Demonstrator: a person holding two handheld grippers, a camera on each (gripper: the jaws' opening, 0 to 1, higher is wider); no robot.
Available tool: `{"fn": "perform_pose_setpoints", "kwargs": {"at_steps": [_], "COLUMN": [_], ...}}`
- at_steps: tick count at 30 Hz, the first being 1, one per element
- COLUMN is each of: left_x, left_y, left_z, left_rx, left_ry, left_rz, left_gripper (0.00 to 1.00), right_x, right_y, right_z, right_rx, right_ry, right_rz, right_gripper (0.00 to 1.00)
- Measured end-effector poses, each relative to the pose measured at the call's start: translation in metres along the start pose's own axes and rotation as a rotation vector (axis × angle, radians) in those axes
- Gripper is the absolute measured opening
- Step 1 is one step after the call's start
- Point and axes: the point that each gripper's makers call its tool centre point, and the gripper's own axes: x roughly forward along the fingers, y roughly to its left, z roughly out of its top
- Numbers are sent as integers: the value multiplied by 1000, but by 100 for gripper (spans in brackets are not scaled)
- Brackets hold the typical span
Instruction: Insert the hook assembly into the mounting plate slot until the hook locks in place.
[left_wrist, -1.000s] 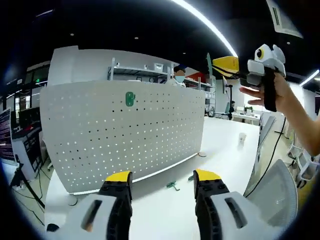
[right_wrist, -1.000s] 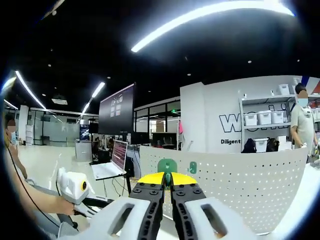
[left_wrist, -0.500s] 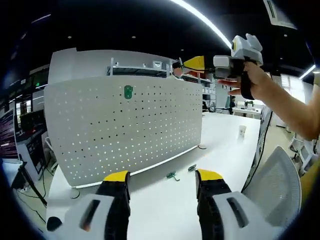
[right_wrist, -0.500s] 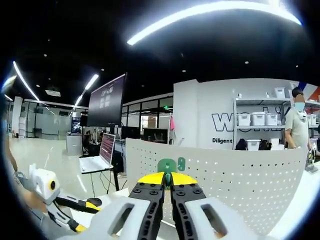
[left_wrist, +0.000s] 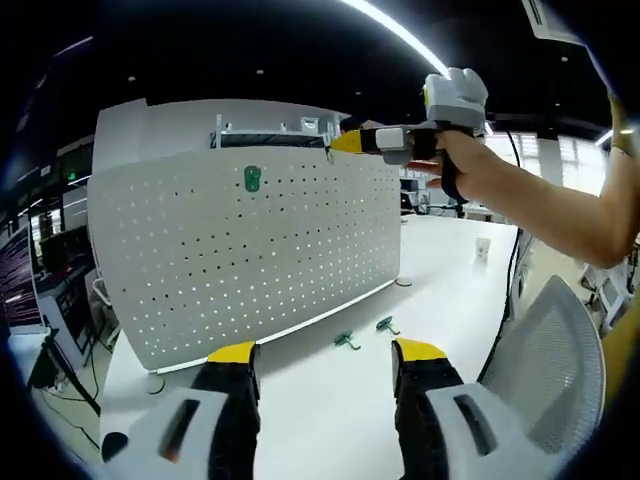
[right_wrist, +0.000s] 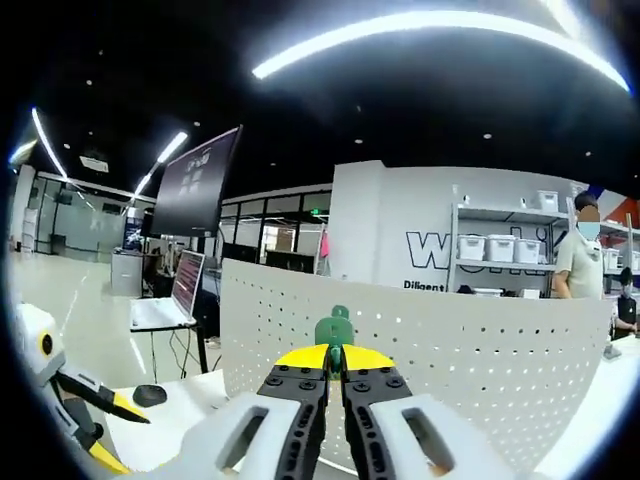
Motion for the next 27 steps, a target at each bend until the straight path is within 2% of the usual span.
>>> {"fn": "perform_pose_setpoints", "kwargs": {"at_steps": [8,11,16,27], "left_x": [-10,-11,-11,-14], "left_y": [0,0,-1,-2], "left_z": [-4,-8,-12,-18], "left_rx": [-21,-25,-25,-45], "left_ry": [-7,9,25,43], "left_rz": [15,16,8,-5], "left_gripper": [57,57,56,55], "right_x": [16,25,36,60], "right_y": [-14,-18,-17,-28], "right_z": [-8,-10,-6,-8], "right_rx": [14,20,39,59], "right_ry": [-14,-19,-52,-80], "right_rz": [-47,-66,-64,-116], "right_gripper": [1,1,1,1]}}
